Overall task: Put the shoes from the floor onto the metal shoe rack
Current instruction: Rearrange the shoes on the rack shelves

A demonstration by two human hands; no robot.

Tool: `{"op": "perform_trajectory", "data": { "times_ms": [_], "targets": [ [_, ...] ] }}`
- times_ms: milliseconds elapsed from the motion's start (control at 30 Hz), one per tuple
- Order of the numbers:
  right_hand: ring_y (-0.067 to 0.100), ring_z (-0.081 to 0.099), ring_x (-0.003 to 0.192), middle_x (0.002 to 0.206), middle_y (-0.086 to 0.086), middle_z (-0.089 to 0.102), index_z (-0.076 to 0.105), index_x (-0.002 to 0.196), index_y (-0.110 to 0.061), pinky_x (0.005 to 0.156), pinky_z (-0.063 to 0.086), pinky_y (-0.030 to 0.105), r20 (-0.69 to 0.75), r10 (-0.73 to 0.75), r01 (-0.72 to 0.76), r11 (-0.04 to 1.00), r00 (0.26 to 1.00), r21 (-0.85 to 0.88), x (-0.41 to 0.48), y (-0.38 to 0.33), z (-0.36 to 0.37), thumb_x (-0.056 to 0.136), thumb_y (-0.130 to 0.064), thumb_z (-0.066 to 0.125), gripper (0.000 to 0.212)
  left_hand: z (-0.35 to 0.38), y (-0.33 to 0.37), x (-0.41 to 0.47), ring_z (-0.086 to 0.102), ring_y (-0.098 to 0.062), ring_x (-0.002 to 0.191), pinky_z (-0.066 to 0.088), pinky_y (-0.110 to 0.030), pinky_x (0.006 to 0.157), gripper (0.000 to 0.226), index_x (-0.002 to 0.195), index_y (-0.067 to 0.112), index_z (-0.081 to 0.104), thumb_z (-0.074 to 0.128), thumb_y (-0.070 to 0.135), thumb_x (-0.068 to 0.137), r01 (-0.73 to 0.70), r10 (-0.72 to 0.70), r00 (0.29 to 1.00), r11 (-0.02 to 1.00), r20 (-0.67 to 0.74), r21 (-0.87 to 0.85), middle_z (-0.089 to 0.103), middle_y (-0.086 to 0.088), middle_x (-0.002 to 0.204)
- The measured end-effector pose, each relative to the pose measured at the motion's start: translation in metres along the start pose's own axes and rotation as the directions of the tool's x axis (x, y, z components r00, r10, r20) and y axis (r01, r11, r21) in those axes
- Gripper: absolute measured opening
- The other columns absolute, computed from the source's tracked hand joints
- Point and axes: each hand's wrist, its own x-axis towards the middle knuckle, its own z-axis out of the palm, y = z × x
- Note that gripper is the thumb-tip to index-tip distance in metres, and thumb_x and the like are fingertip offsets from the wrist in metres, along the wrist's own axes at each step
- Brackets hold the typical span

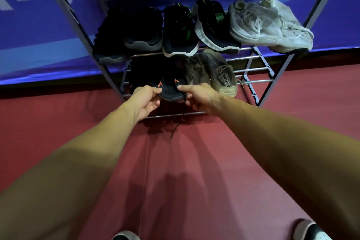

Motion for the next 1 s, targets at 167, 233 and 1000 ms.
{"op": "perform_trajectory", "data": {
  "times_ms": [167,233,1000],
  "targets": [
    [0.004,0.054,0.052,0.061,-0.004,0.054,0.059,0.095,-0.013,0.05,0.035,0.019,0.047,0.057,-0.061,0.994,0.997,0.086,0.006,0.006,0.008,0.087,-0.016,0.075,0.018,-0.001,-0.003,0.004,0.054,-0.01,0.067,0.038,-0.021,0.057,0.009,0.088,0.018,0.062,0.062,0.013,0.095,0.068,-0.068,0.998,0.998,0.003,-0.011,0.062,0.0,0.082],
    [0.003,0.054,0.05,0.058,-0.006,0.054,0.058,0.092,-0.014,0.046,0.035,0.016,0.028,0.054,-0.057,0.988,0.998,0.147,0.012,0.006,0.012,0.088,-0.012,0.074,0.016,0.001,-0.002,0.005,0.056,-0.009,0.065,0.037,-0.021,0.056,0.005,0.09,0.021,0.062,0.064,0.018,0.094,0.075,-0.075,0.997,0.996,-0.011,-0.038,0.065,0.0,0.081],
    [0.033,0.062,0.112,0.119,0.014,0.068,0.063,0.124,-0.002,0.089,0.044,0.029,-0.408,-0.075,0.064,0.997,0.91,-0.042,0.039,0.009,0.042,0.094,-0.027,0.064,0.039,-0.025,-0.024,0.039,0.043,-0.01,0.048,0.028,-0.017,0.038,0.025,0.111,0.004,0.058,0.043,0.006,0.091,-0.059,0.022,0.869,0.997,-0.494,-0.058,0.051,-0.005,0.065]
  ]
}}
